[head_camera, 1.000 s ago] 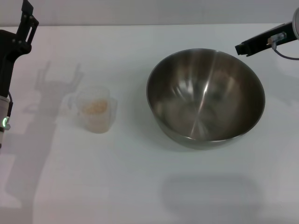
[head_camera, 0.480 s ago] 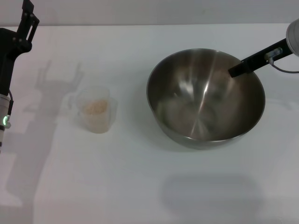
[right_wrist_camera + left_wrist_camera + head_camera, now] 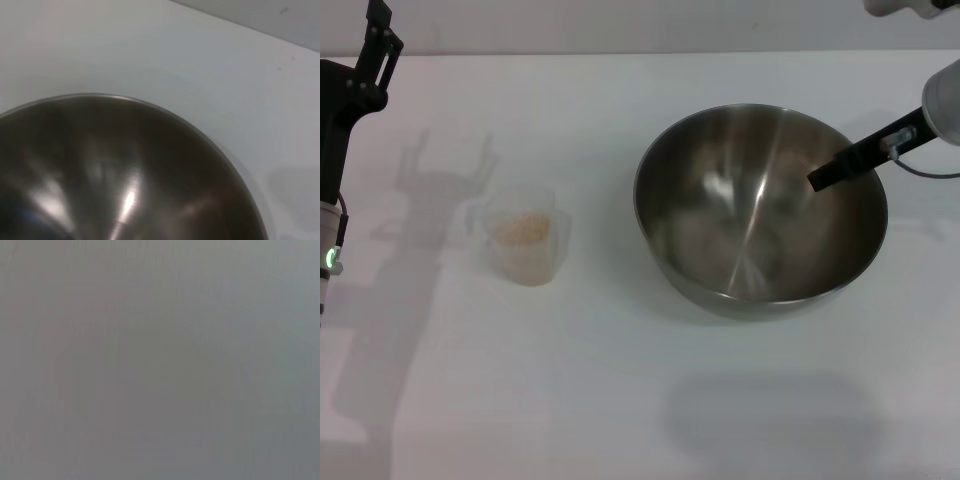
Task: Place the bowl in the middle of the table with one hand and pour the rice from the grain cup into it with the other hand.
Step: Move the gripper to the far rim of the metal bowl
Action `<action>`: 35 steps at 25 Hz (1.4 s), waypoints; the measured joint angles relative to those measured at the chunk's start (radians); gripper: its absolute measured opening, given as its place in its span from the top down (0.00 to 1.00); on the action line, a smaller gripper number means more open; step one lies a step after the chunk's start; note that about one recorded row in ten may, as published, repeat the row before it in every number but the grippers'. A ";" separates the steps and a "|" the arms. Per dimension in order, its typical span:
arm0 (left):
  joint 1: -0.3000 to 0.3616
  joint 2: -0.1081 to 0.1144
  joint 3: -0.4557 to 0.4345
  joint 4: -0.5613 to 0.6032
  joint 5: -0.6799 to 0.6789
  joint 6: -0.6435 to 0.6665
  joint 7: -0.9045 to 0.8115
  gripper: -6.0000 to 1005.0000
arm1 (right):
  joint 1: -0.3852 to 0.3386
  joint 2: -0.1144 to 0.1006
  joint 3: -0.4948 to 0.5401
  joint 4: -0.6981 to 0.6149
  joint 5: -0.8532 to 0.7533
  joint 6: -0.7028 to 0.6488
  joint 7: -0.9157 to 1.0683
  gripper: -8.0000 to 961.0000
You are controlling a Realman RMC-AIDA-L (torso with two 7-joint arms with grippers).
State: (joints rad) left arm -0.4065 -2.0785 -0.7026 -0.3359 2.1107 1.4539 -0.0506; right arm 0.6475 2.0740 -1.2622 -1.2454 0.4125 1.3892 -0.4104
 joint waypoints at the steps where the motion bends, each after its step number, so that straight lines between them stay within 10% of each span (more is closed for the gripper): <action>1: 0.000 0.000 0.000 0.000 0.000 0.000 0.000 0.16 | 0.000 0.000 0.000 0.005 0.000 -0.005 -0.003 0.30; 25: 0.009 0.001 0.005 0.000 0.002 0.008 0.000 0.16 | -0.024 0.002 0.020 0.000 0.009 -0.047 -0.047 0.91; 35: 0.009 0.000 0.005 0.000 0.003 0.011 0.000 0.16 | -0.060 0.000 0.045 -0.101 0.065 -0.051 -0.062 0.95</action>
State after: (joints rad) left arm -0.3972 -2.0786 -0.6980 -0.3359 2.1139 1.4644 -0.0506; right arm 0.5879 2.0744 -1.2172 -1.3462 0.4779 1.3384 -0.4722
